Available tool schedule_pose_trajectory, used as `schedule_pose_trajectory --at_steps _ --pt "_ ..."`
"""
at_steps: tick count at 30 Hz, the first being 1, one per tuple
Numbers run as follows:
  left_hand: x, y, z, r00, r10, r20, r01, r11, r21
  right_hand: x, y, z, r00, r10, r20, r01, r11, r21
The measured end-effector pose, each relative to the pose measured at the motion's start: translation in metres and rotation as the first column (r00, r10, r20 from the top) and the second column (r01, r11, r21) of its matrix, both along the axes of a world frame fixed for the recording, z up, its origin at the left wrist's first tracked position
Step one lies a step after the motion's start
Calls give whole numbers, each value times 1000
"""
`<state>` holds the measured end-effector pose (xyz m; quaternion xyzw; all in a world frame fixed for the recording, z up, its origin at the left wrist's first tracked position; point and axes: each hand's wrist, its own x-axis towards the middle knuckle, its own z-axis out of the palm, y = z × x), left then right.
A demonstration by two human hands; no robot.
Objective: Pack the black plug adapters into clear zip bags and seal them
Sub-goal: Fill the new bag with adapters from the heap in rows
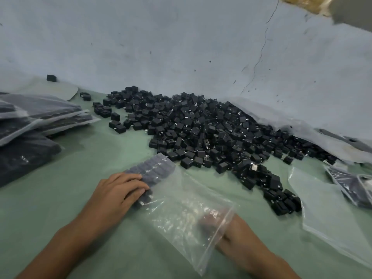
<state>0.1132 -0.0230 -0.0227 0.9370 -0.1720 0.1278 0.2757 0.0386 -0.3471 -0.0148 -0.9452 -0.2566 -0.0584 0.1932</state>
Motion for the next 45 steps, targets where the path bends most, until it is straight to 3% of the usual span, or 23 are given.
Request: schedule_pose_trajectory --at_steps 2,8,13,17,21,23,25,27,32,35,40,43,45 --pt "0 1 -1 1000 -5 9 5 1000 -14 -14 -28 5 983 -100 156 88 993 82" --pt "1 1 -4 1000 -16 14 16 999 -49 39 -95 30 815 -523 250 498 852 160" --pt "3 2 -5 1000 -16 6 17 997 -71 114 -120 37 701 -708 88 706 706 53" --pt "4 3 -7 1000 -13 12 13 998 -69 140 -123 33 619 -782 69 784 620 -2" --pt "4 4 -6 1000 -18 13 19 998 -66 134 -119 38 624 -781 -2 772 616 156" --pt "4 3 -7 1000 -15 8 15 997 -70 121 -117 46 641 -763 -81 742 590 320" --pt "4 3 -7 1000 -15 8 15 998 -64 102 -112 55 697 -646 -311 679 455 577" --pt "4 3 -5 1000 -14 1 14 998 -63 79 -103 63 760 -446 -473 629 321 708" --pt "2 1 -4 1000 -20 5 20 997 -70 16 -86 62 779 -258 -572 628 333 704" --pt "2 0 -3 1000 -11 10 12 998 -63 -21 -69 51 731 -87 -677 666 313 678" --pt "4 1 -5 1000 -11 13 11 999 -49 -40 -31 35 587 -5 -810 693 520 499" --pt "5 1 -6 1000 -5 3 5 999 -46 -27 2 33 537 94 -838 699 506 505" --pt "5 1 -7 1000 -6 -5 6 999 -48 -15 20 28 516 190 -835 721 429 543"
